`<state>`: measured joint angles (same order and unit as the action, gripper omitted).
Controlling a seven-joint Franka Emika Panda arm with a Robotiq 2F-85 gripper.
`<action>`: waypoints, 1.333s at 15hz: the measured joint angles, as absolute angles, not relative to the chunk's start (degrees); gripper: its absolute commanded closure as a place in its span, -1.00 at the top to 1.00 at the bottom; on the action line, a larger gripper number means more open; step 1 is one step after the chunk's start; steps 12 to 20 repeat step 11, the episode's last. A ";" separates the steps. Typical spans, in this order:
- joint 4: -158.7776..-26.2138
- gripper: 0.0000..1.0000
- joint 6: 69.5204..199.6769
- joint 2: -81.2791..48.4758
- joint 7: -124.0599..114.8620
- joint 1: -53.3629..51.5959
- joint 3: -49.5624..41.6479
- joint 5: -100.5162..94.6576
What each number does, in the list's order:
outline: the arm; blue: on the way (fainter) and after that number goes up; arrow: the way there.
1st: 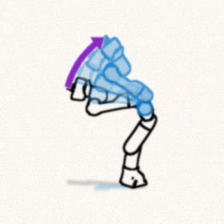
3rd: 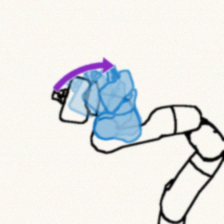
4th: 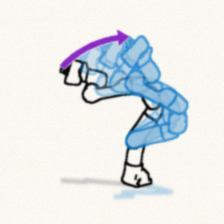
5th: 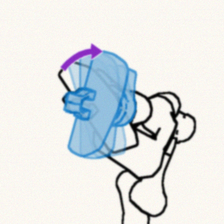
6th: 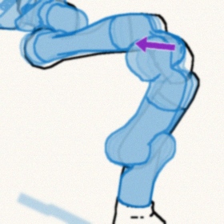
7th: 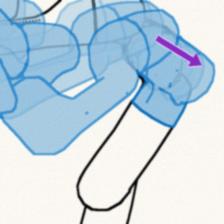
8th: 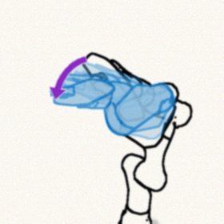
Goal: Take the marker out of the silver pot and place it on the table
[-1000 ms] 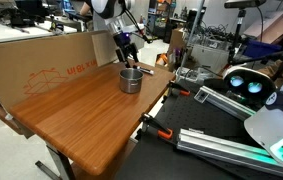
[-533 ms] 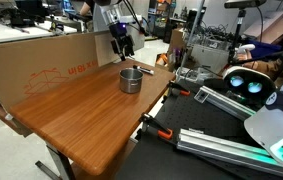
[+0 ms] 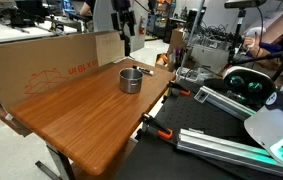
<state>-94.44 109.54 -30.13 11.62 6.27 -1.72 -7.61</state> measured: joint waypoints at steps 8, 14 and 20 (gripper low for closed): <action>-106.68 1.00 114.64 -19.77 9.25 5.23 -1.84 -7.64; -106.69 1.00 114.70 -19.77 9.20 5.23 -1.84 -7.64; -106.69 1.00 114.70 -19.77 9.20 5.23 -1.84 -7.64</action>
